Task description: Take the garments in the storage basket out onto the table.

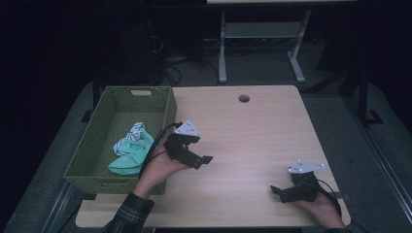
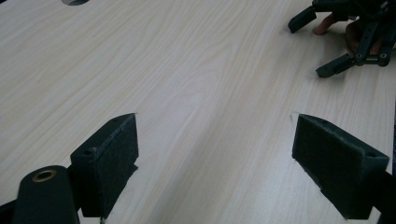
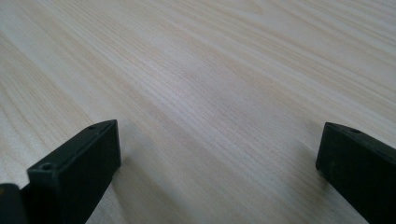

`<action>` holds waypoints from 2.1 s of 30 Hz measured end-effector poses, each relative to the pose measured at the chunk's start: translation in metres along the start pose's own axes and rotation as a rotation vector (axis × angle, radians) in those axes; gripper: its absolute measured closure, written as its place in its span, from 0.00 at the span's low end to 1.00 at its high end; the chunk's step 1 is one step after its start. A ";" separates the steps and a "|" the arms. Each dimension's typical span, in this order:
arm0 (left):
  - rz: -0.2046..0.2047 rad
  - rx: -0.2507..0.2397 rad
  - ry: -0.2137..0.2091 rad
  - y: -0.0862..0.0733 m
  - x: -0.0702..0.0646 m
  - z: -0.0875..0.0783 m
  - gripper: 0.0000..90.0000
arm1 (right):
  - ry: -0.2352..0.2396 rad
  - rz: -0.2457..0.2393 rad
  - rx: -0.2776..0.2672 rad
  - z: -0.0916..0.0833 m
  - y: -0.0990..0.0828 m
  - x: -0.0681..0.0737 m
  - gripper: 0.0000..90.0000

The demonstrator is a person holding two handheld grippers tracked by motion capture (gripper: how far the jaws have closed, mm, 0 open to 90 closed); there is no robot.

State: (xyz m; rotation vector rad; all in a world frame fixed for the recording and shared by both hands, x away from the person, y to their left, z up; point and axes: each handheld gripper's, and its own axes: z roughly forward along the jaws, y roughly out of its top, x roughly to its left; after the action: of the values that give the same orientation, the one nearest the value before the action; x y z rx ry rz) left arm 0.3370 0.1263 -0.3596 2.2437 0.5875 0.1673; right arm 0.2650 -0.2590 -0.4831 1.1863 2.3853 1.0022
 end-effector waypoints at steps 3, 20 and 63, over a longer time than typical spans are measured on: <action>-0.006 0.010 -0.008 0.000 0.003 -0.006 0.15 | 0.000 0.000 0.000 0.000 0.000 0.000 0.00; 0.004 0.034 0.013 0.000 0.009 -0.017 0.15 | 0.003 -0.016 -0.005 0.000 0.000 -0.001 0.00; -0.064 0.018 0.117 -0.017 0.037 -0.063 0.16 | 0.003 -0.015 -0.004 0.000 0.000 -0.001 0.00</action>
State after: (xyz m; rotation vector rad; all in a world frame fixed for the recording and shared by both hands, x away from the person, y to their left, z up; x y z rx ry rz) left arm 0.3450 0.1952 -0.3319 2.2399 0.7249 0.2628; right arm 0.2661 -0.2596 -0.4832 1.1642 2.3901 1.0042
